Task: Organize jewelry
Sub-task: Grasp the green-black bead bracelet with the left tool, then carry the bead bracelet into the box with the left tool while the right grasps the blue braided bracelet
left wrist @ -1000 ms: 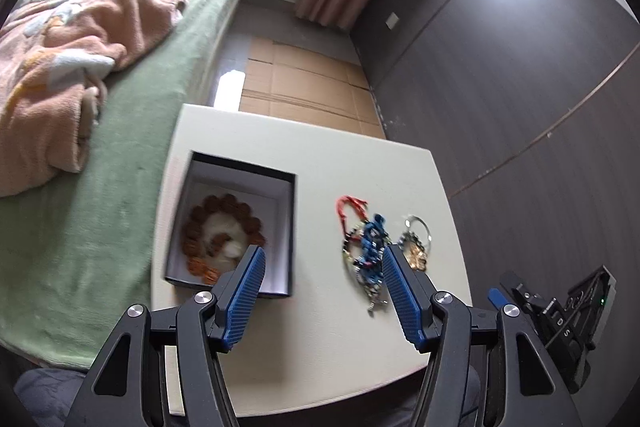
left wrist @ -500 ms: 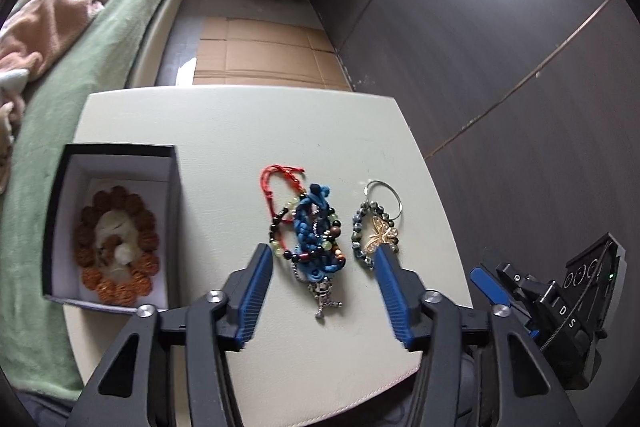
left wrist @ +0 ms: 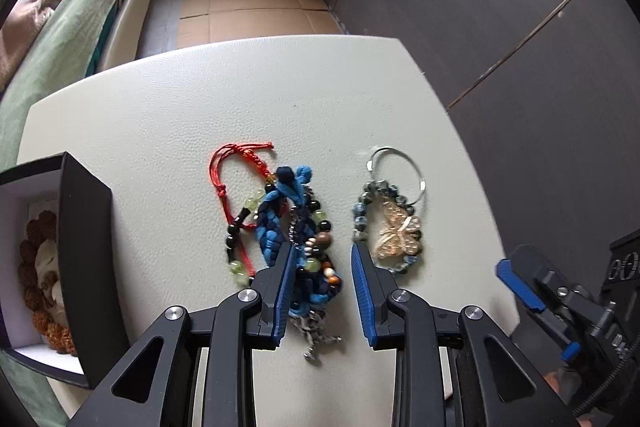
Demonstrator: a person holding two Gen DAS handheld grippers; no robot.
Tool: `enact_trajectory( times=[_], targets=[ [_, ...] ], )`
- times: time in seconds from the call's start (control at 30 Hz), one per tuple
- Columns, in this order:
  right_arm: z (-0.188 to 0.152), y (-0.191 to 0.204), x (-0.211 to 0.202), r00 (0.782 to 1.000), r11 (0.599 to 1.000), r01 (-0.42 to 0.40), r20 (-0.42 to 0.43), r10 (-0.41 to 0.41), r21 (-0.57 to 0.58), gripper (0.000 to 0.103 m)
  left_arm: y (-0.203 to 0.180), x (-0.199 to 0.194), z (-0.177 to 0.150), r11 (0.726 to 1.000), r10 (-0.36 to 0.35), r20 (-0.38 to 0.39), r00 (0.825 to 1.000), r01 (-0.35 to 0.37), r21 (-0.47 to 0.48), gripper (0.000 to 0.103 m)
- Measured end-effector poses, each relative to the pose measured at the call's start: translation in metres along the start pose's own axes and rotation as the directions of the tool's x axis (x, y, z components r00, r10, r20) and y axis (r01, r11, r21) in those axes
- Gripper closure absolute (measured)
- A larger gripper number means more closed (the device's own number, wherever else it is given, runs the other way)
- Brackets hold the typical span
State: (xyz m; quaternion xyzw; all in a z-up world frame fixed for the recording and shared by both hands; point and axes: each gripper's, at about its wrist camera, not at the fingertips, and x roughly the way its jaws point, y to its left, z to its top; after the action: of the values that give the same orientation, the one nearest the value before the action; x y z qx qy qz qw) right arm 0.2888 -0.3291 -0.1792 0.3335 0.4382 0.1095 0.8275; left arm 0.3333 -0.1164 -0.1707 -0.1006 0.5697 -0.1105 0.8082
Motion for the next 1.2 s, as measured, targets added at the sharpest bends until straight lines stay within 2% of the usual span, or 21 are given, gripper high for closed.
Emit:
enact_trajectory(
  times=[0.1, 0.13, 0.2, 0.5, 0.77, 0.97, 1.2],
  targets=[
    [-0.001, -0.002, 0.001, 1.000, 1.000, 0.005, -0.005, -0.005, 0.003, 0.034, 0.001, 0.005, 0.000, 1.000, 0.008, 0.002, 1.000, -0.008, 0.006, 0.078],
    [-0.001, -0.001, 0.001, 1.000, 1.000, 0.006, -0.005, -0.006, 0.005, 0.034, 0.000, 0.007, 0.002, 1.000, 0.022, -0.001, 1.000, -0.022, 0.012, 0.090],
    [-0.001, -0.001, 0.002, 1.000, 1.000, 0.003, -0.007, -0.003, 0.005, 0.034, 0.003, 0.004, 0.001, 1.000, 0.009, -0.005, 1.000, -0.009, 0.008, 0.095],
    [-0.011, 0.020, 0.014, 0.998, 0.999, -0.035, -0.054, 0.033, -0.034, 0.039, 0.021, -0.031, 0.008, 0.998, -0.063, 0.053, 0.997, 0.065, -0.022, 0.095],
    [-0.031, 0.055, 0.040, 0.990, 0.993, -0.065, -0.129, 0.052, -0.099, 0.060, 0.049, -0.066, 0.011, 0.989, -0.136, 0.105, 0.985, 0.141, -0.047, 0.095],
    [-0.041, 0.075, 0.063, 0.985, 0.989, -0.031, -0.173, 0.006, -0.147, 0.060, 0.065, -0.084, 0.006, 0.980, -0.192, 0.148, 0.970, 0.199, -0.031, 0.095],
    [-0.047, 0.089, 0.090, 0.973, 0.971, 0.072, -0.200, -0.119, -0.226, 0.061, 0.096, -0.115, -0.005, 0.954, -0.274, 0.222, 0.936, 0.293, -0.061, 0.095]
  ],
)
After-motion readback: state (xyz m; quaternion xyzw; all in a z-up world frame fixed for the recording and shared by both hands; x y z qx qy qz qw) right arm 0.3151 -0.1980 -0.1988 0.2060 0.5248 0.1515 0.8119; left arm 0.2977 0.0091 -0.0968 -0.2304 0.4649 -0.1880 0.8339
